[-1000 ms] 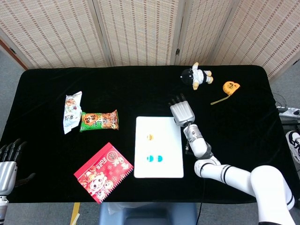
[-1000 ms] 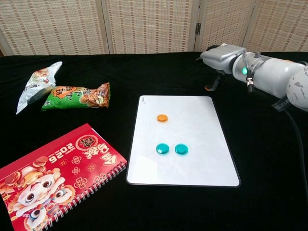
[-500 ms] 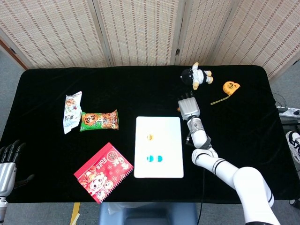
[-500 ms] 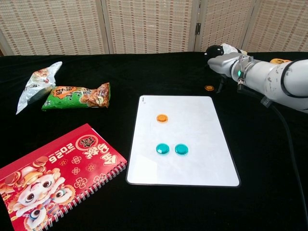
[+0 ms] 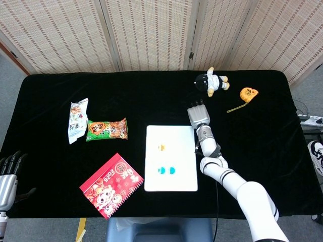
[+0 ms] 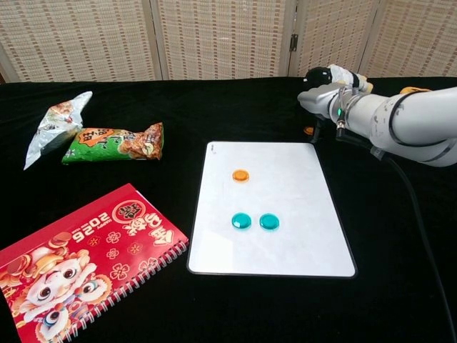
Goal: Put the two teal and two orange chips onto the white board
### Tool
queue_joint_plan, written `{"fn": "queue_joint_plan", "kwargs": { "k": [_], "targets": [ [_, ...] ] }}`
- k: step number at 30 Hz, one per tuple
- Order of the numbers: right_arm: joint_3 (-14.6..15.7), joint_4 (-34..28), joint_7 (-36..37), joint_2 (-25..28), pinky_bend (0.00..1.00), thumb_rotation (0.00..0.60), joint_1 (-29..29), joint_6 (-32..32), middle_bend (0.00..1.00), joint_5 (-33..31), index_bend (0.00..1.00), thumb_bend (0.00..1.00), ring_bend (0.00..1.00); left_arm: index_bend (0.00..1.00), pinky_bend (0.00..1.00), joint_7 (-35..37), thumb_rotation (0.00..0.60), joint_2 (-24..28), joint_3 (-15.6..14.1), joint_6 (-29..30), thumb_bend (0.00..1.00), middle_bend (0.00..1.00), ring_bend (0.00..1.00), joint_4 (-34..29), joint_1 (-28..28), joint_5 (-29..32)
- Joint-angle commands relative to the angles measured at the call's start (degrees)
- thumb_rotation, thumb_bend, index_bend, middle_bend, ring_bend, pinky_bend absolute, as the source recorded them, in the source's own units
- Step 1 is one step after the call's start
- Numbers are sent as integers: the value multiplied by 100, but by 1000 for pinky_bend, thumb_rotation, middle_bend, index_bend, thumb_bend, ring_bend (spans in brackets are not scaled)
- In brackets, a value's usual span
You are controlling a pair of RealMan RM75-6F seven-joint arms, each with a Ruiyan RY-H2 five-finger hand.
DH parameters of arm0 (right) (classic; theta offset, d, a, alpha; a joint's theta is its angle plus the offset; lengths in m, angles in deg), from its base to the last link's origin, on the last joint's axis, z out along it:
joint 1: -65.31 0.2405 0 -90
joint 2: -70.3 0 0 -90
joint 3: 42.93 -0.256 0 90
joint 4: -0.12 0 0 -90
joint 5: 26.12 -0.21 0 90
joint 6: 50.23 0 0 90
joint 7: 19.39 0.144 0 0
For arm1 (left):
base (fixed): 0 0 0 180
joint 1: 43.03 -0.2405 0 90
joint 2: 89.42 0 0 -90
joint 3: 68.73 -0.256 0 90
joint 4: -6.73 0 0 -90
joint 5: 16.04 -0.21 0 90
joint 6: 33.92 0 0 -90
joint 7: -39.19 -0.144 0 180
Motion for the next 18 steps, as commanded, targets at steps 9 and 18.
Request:
{"fn": "queue_joint_plan", "kwargs": {
  "k": [9,18],
  "targets": [
    [-39,108,-167,-46,0,600,-44,-80,148,21,333,292,61,0,0,31,600,-25,5,-23,98,0,0,48,12,0],
    [28,-495,-146,271,0,600,-284,123,155,189,368,292,64,0,0,40,600,-74,19,-59,98,0,0,88,66,-39]
  ]
}}
